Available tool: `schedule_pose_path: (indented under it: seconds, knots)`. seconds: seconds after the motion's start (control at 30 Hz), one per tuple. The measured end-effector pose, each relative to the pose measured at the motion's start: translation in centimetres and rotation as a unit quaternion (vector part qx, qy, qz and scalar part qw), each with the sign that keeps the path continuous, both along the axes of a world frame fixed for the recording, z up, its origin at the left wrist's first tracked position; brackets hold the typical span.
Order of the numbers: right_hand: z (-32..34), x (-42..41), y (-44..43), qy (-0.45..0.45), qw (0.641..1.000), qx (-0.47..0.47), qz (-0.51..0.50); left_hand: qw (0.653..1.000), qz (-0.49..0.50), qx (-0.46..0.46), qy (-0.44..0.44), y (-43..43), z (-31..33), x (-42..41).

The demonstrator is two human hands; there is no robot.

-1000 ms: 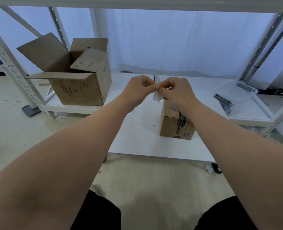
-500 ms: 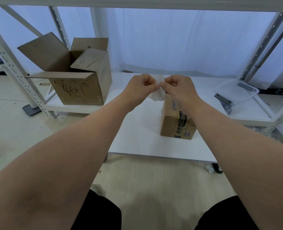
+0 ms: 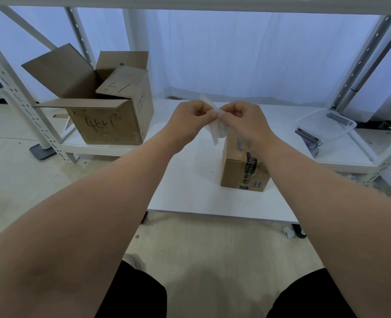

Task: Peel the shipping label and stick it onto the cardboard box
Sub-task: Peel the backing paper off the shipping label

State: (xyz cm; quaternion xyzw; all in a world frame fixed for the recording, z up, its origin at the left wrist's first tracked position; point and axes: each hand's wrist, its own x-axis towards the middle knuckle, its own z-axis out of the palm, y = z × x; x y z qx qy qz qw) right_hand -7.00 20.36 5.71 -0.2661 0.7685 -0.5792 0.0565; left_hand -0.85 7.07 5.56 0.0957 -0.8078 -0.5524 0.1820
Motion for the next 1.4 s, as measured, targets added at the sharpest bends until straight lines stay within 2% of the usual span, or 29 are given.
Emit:
schedule_pose_path:
  seconds: [0.17,0.4,0.77,0.97,1.17,1.4]
  knots:
    - [0.1,-0.1,0.6,-0.006,0.999,-0.020,0.025,1.000,-0.022,0.000,0.016,-0.1,0.2,0.1]
    - [0.1,-0.5,0.6,-0.024,0.999,-0.029,-0.025,0.999,-0.024,0.027,0.009,-0.1,0.2,0.2]
    - [0.0,-0.8,0.3,-0.052,0.998,-0.028,-0.036,1.000,0.016,0.013,-0.006,0.1,0.6,0.4]
    - [-0.1,-0.4,0.5,-0.055,0.998,-0.025,0.019,1.000,0.012,0.027,0.002,0.0,0.4,0.2]
    - [-0.1,-0.3,0.3,-0.052,0.998,-0.023,0.003,0.998,0.032,0.044,0.020,0.3,0.6,0.0]
    - [-0.5,-0.6,0.1,-0.025,0.999,-0.013,-0.044,0.999,0.010,0.016,-0.033,1.0,0.3,-0.3]
